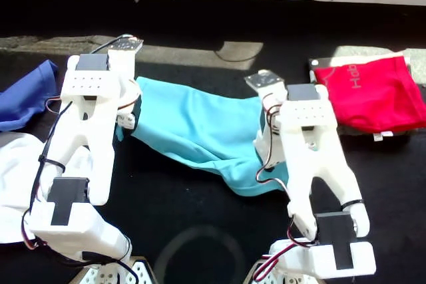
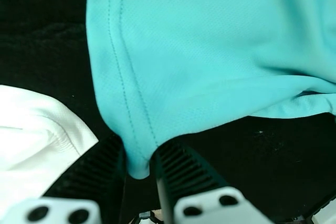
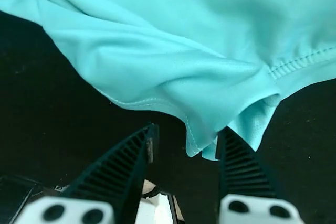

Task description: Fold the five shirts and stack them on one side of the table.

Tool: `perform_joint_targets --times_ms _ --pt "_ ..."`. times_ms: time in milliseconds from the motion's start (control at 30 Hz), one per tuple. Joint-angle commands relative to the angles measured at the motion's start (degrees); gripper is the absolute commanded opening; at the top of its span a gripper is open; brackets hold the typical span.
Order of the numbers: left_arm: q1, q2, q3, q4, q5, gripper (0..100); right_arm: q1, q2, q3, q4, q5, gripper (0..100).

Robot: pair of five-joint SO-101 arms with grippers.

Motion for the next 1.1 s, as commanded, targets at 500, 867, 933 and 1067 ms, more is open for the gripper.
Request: perform_joint_targets --times_ms 500,867,933,1067 --pt "-2.6 -0.2 -1.0 -0.9 -0.4 1 -10.0 -3.8 15.2 -7.3 -0.2 18.0" --pt "-8.2 -0.7 -6.5 0.8 -0.4 1 -16.1 -17.0 12.3 1.4 -0.6 18.0" --pt "-9.3 -0.7 -9.9 3.0 -0.4 1 -16.1 -18.1 14.0 0.0 -0.6 18.0" --pt "-9.5 -0.2 -13.2 5.4 -0.4 1 -18.2 -18.2 19.5 -1.4 -0.1 18.0"
